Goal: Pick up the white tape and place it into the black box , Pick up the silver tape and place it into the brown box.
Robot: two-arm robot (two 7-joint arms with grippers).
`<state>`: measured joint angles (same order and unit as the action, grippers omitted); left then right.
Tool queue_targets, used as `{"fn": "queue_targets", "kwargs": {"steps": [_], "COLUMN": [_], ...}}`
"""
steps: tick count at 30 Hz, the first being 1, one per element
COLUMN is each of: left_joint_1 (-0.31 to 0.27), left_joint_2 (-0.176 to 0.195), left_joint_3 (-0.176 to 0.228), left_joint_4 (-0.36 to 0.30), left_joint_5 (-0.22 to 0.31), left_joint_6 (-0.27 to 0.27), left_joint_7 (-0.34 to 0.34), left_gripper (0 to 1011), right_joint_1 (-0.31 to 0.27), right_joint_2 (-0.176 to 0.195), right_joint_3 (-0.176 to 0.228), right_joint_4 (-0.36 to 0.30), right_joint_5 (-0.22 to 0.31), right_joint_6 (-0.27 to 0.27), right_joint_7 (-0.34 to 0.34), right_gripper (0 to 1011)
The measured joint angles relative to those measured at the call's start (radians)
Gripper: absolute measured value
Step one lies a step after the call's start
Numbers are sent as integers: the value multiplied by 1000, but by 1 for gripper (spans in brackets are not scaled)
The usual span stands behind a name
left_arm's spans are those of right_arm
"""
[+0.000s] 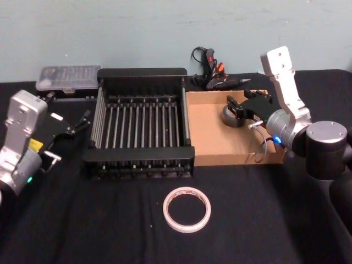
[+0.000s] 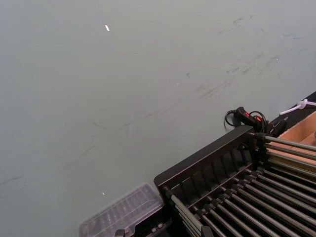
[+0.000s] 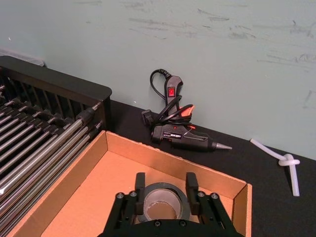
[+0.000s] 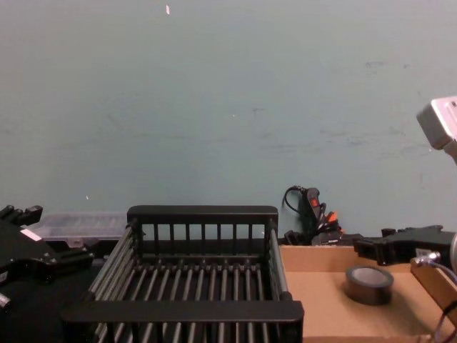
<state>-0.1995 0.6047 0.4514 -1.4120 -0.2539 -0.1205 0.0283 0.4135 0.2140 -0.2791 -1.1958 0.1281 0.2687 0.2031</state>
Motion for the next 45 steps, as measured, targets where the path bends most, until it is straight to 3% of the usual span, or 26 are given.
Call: {"fn": "queue_targets", "kwargs": {"steps": [9,18,31,36,45], "left_joint_1": [0,0,0,0,0], "left_joint_2": [0,0,0,0,0], "left_joint_3": [0,0,0,0,0], "left_joint_4": [0,0,0,0,0], "left_joint_5": [0,0,0,0,0], "left_joint_6": [0,0,0,0,0], "left_joint_7": [0,0,0,0,0], "left_gripper": [1001,1001,1001,1001,1001], "right_joint_1": [-1,-1,-3,-30,-135], "right_joint_2": [0,1,1,11,72], "right_joint_3": [0,0,2,19,45], "right_joint_4": [-1,-2,-5,-51,-223], "right_joint_5": [1,2,2,8,46], "right_joint_6": [-1,-1,-1,0,34], "right_joint_7": [-1,-1,1,26,96], "right_gripper": [788,999,1002,1002,1002]}}
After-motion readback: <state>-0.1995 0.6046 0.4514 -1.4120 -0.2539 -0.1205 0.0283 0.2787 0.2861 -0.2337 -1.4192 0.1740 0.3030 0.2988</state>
